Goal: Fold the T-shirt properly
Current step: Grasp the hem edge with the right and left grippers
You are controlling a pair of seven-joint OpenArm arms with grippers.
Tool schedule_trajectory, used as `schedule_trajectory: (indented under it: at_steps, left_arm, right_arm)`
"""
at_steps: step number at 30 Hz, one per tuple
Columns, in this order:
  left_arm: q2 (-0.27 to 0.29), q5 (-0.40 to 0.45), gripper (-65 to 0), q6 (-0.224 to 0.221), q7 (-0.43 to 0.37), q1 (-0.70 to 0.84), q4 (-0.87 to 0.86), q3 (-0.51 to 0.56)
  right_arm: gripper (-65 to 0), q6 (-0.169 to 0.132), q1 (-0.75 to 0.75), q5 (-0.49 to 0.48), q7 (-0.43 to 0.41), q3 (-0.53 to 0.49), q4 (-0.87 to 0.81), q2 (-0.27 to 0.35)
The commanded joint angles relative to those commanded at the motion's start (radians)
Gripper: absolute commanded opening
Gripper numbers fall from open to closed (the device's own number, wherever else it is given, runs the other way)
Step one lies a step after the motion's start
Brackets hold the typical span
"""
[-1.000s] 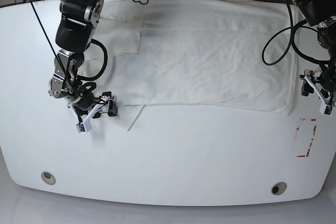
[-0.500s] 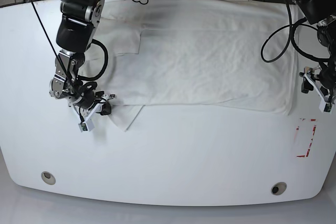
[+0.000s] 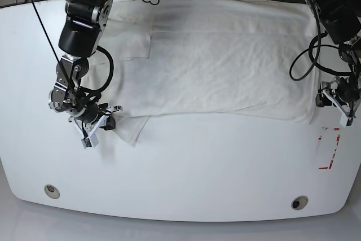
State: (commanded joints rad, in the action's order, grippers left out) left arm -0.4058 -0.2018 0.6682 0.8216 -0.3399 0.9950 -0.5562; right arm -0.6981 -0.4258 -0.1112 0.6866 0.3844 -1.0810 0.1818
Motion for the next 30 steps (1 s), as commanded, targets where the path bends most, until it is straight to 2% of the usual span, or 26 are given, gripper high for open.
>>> schedule_trajectory:
  at_steps: [2,5,13,18,30]
  left_arm:
    - [-0.002,0.0,-20.1,-0.025,-0.021,-0.023,-0.049,0.002]
    - [-0.002,0.0,-16.9,-0.034,-0.035,-0.049,-0.094,0.005]
    - [0.003,-0.008,-16.4,-0.034,-0.038,-0.084,-0.118,0.058]
    - [0.043,-0.018,-16.4,-0.034,-0.038,-0.089,-0.118,0.06]
    - [0.078,-0.017,-17.4,-0.035,-0.041,-0.101,-0.176,0.095]
  right_arm:
    - [-65.0,0.0,0.002,0.0,0.0,0.0,0.0,0.0]
    - [-65.0,0.0,0.006,0.0,0.0,0.0,0.0,-0.002]
    - [-65.0,0.0,0.014,0.0,0.0,0.0,0.0,-0.003]
    - [-65.0,0.0,0.014,0.0,0.0,0.0,0.0,-0.003]
    - [-65.0,0.0,0.015,0.0,0.0,0.0,0.0,-0.002]
